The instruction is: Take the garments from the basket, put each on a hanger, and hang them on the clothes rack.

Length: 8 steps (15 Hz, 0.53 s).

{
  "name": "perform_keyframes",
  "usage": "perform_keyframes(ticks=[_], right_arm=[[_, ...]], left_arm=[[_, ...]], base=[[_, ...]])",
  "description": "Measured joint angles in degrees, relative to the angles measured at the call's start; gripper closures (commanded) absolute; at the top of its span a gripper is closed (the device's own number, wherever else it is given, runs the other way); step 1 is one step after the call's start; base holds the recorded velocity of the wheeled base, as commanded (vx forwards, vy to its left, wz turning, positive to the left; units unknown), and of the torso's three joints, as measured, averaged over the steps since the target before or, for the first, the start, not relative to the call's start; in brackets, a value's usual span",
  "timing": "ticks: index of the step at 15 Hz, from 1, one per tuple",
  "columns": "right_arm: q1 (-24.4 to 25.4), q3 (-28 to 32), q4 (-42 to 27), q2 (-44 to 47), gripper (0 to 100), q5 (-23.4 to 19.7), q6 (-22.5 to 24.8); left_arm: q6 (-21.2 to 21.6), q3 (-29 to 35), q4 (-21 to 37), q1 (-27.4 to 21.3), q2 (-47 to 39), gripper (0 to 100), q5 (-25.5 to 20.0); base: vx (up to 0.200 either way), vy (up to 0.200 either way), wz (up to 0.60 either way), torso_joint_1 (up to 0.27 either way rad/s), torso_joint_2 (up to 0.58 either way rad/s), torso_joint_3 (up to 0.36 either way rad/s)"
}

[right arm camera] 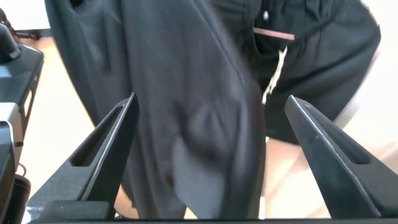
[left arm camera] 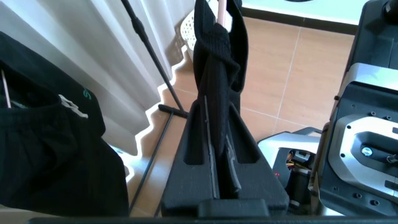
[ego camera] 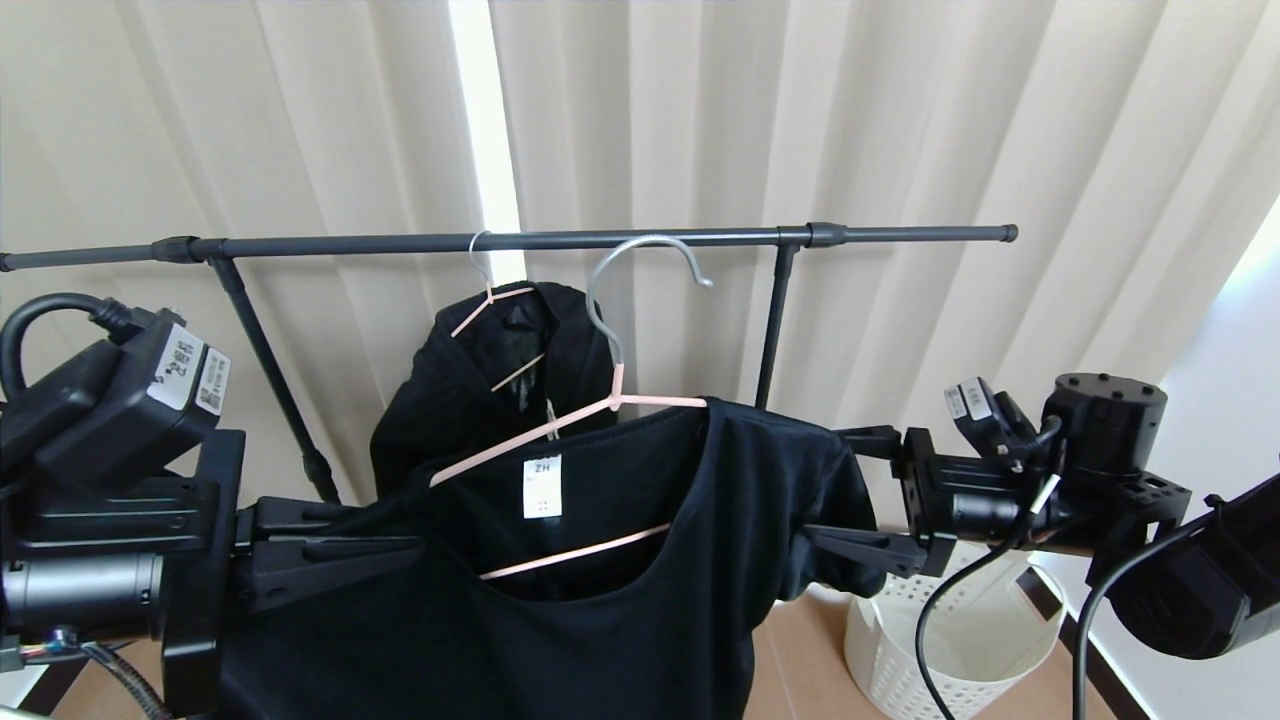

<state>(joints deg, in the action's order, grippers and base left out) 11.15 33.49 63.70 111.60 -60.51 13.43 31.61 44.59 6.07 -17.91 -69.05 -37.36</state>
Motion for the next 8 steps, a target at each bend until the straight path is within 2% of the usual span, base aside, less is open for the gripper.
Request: perform_keyframes(ticks=[4,6,7,8], right_arm=[[-0.7,1.1,0.0,3.0,0,0.0,0.2],[-1.4,2.0,0.0,4.8,0,0.2,1.9],[-1.9,2.3,0.0,5.4,100,0.2,2.4],[-2.1,2.3,0.0,5.7,100,0.3,2.5]], left_arm=[[-0.9,0.1,-0.2,-0.1,1.1,100,0.0],[-1.2,0.0,-0.8,-0.2,1.5,100,0.0],[-1.5,-0.2,-0.7,-0.2,1.7,100,0.0],[-1.9,-0.3,-0.8,-0.2,1.8,100,0.0]], base=[[0.0,0.0,0.0,0.0,0.0,0.0],[0.0,0.0,0.0,0.0,0.0,0.0],[0.0,0.0,0.0,0.0,0.0,0.0],[0.0,0.0,0.0,0.0,0.0,0.0]])
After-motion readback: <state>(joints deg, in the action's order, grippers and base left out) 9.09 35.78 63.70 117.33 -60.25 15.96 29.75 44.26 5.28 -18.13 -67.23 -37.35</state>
